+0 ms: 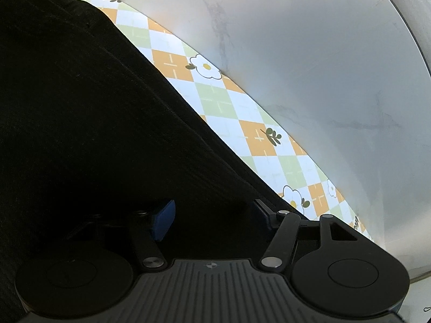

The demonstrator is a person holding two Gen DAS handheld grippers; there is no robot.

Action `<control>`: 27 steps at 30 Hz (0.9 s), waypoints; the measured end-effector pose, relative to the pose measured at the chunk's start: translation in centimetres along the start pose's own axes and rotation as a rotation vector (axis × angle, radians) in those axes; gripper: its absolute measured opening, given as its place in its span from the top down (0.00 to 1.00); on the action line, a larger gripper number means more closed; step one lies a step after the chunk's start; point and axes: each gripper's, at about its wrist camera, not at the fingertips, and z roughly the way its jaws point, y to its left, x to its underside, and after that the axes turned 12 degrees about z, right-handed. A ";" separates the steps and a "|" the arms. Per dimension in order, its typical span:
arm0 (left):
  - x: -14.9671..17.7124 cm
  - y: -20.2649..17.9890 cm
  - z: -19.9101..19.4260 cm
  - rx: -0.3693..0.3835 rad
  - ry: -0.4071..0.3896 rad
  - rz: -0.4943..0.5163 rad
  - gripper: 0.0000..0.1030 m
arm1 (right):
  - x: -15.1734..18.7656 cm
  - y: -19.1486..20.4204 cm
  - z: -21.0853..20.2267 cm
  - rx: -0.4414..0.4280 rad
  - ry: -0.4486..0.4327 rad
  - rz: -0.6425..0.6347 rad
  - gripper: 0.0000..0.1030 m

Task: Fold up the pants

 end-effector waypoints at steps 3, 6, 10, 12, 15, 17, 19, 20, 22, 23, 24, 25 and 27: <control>-0.5 0.4 0.7 0.023 0.007 -0.019 0.36 | -0.2 2.7 -0.7 -0.048 -0.050 -0.126 0.69; -1.3 1.7 0.5 0.061 0.021 -0.090 0.33 | -0.7 5.7 -0.3 -0.159 -0.037 -0.216 0.69; -2.6 4.3 -0.7 0.035 -0.015 -0.184 0.28 | 0.2 11.0 1.2 -0.294 0.008 -0.395 0.68; -3.4 6.0 -1.4 0.017 -0.039 -0.249 0.28 | 1.7 13.8 2.1 -0.368 0.000 -0.568 0.65; -4.3 8.6 -2.0 -0.010 -0.058 -0.360 0.28 | 4.2 17.3 4.1 -0.471 0.046 -0.830 0.59; -4.8 9.6 -2.3 -0.023 -0.071 -0.406 0.28 | 5.7 19.2 5.4 -0.505 0.101 -0.984 0.56; -5.4 10.5 -2.3 -0.044 -0.084 -0.431 0.28 | 6.7 20.4 6.9 -0.508 0.136 -1.072 0.53; -5.6 10.8 -2.2 -0.053 -0.091 -0.444 0.28 | 7.0 20.7 7.5 -0.503 0.152 -1.088 0.48; -5.8 11.4 -1.7 -0.063 -0.091 -0.473 0.28 | 7.0 21.0 9.2 -0.488 0.210 -1.085 0.40; -6.0 11.4 -1.6 -0.061 -0.095 -0.476 0.28 | 6.6 20.9 9.8 -0.505 0.216 -1.058 0.36; -6.2 11.4 -1.5 -0.064 -0.098 -0.471 0.25 | 6.3 20.8 9.9 -0.515 0.237 -1.029 0.36; -6.1 11.1 -1.5 -0.069 -0.092 -0.456 0.21 | 6.0 20.7 10.2 -0.527 0.259 -0.998 0.36; -6.6 10.6 -1.4 -0.083 -0.079 -0.424 0.18 | 5.8 20.4 10.2 -0.538 0.288 -0.986 0.41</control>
